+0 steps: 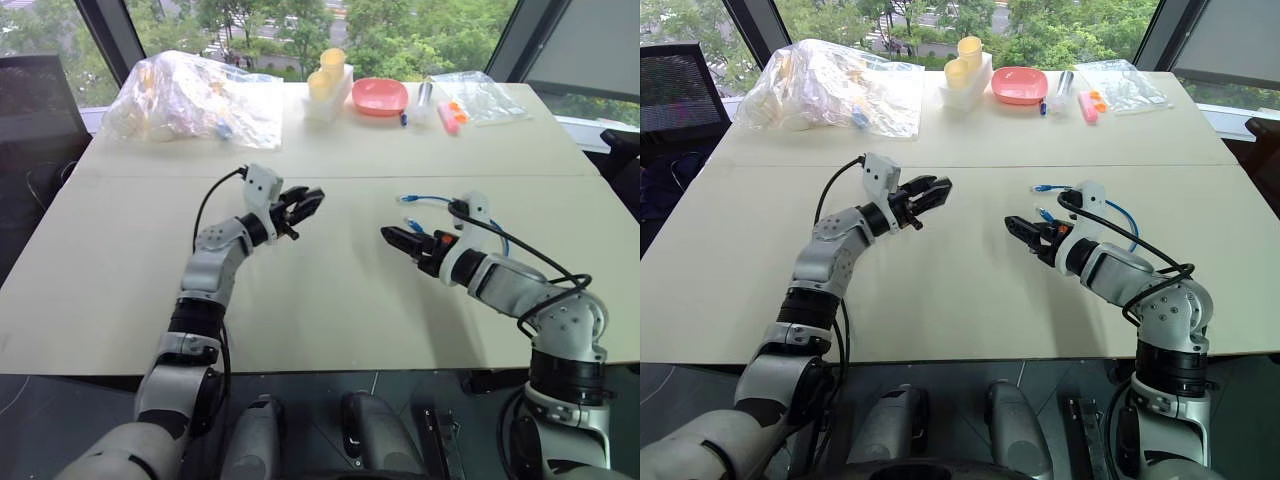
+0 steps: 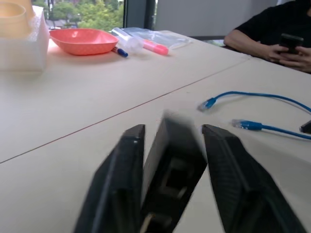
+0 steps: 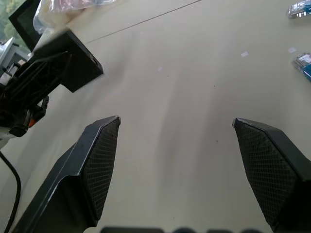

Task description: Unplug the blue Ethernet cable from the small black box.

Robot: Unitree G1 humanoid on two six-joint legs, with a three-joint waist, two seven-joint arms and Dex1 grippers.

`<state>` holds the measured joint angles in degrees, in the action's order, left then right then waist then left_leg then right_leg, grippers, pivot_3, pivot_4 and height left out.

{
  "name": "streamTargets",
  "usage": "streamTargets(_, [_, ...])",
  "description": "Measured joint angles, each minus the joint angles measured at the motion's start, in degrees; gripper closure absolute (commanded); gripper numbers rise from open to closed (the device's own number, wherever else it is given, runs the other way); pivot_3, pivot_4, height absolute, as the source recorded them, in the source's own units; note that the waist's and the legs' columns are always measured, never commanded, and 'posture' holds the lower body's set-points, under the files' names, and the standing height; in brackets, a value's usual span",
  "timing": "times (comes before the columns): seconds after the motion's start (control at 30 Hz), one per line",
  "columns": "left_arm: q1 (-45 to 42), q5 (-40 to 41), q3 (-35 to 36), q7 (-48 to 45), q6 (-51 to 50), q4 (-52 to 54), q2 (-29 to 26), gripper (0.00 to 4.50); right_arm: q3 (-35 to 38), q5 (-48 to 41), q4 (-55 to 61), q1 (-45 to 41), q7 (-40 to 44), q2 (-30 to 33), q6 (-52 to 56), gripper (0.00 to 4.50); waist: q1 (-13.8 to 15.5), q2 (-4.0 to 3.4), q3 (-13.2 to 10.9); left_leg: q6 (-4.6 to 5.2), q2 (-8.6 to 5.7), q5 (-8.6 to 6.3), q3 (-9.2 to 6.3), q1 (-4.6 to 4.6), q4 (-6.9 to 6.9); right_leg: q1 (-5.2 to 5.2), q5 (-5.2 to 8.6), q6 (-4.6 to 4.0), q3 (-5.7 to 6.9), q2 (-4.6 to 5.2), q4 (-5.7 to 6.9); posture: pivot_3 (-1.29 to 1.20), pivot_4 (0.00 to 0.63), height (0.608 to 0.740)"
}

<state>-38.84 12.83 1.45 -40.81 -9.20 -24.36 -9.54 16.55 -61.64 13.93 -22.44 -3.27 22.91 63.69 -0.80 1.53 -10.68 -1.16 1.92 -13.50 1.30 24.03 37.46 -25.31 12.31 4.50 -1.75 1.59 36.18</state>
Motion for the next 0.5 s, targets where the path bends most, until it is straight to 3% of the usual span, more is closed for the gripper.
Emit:
streamTargets(0.13, [1.0, -1.4, -1.9, 0.8, 1.9, -0.3, 0.3, 0.02, -0.7, 3.3, -0.5, 0.2, 1.3, -0.1, -2.0, 0.63, 0.0, 0.00, 0.0, 0.00, 0.00, 0.00, -0.01, 0.01, -0.02, -0.01, 0.00, 0.01, 0.00, -0.01, -0.01, 0.00, 0.150, 0.740])
streamTargets(0.27, [2.6, -1.0, -2.4, 0.0, 0.3, 3.5, -2.1, 0.02, -1.7, 5.5, -0.2, 1.5, 3.2, -0.1, -3.1, 0.63, -0.3, 0.00, 0.0, 0.00, 0.02, 0.00, -0.01, -0.01, -0.04, -0.01, 0.00, 0.01, 0.00, -0.03, 0.00, 0.00, 0.150, 0.740])
streamTargets(0.5, [3.5, 5.5, 2.4, 1.5, -12.6, 19.0, -8.3, 0.02, -1.9, 7.4, 1.1, 2.7, 6.0, -0.2, -5.1, 0.63, -0.2, 0.00, 0.0, 0.00, 0.02, 0.00, -0.02, -0.01, -0.03, -0.01, 0.00, 0.01, 0.00, -0.02, -0.01, 0.00, 0.150, 0.740])
